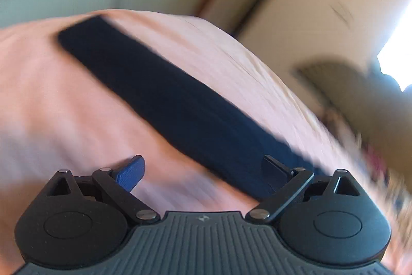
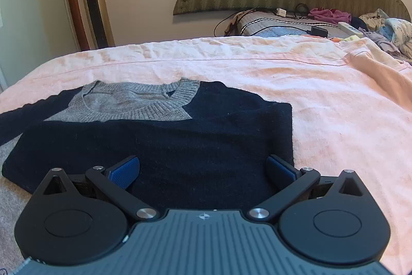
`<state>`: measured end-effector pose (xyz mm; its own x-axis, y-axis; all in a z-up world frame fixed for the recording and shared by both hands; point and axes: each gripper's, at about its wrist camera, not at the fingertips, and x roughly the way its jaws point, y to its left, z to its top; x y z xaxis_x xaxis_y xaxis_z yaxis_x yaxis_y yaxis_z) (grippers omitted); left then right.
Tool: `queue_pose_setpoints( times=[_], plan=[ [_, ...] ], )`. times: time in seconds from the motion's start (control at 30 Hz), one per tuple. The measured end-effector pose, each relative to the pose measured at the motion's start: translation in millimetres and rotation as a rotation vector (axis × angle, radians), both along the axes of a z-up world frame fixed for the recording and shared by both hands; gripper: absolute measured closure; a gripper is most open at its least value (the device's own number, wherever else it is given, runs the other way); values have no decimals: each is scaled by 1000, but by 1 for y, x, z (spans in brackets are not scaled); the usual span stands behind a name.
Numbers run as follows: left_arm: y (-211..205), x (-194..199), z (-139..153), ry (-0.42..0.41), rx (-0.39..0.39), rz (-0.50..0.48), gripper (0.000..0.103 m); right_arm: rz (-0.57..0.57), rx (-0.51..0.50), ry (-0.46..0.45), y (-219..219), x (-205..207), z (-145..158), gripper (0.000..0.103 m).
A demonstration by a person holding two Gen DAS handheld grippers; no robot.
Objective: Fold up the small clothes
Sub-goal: 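Grasp the other navy sleeve with the left gripper and fold it across the body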
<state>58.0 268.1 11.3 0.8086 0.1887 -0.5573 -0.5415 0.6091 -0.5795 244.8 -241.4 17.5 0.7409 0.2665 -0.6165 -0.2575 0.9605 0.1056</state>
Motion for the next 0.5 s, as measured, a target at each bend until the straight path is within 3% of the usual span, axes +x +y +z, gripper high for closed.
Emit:
queue_pose_setpoints(
  times=[0.13, 0.2, 0.27, 0.33, 0.37, 0.4, 0.5],
  plan=[
    [69, -12, -4, -73, -127, 174, 5, -3, -17, -3, 3, -1, 0, 0],
    [88, -8, -8, -116, -175, 195, 6, -4, -16, -5, 2, -1, 0, 0],
    [99, 2, -7, -114, -169, 207, 7, -6, -12, -6, 2, -2, 0, 0],
    [102, 16, -4, -33, -58, 222, 35, -6, -10, -6, 2, -2, 0, 0],
    [101, 24, -4, 28, 2, 233, 69, -6, -9, -6, 1, -1, 0, 0],
    [101, 32, -3, 95, 58, 247, 90, -6, -8, -6, 1, -1, 0, 0],
    [93, 48, 8, 152, 121, 244, 97, -7, 4, -6, 0, -1, 0, 0]
  ],
)
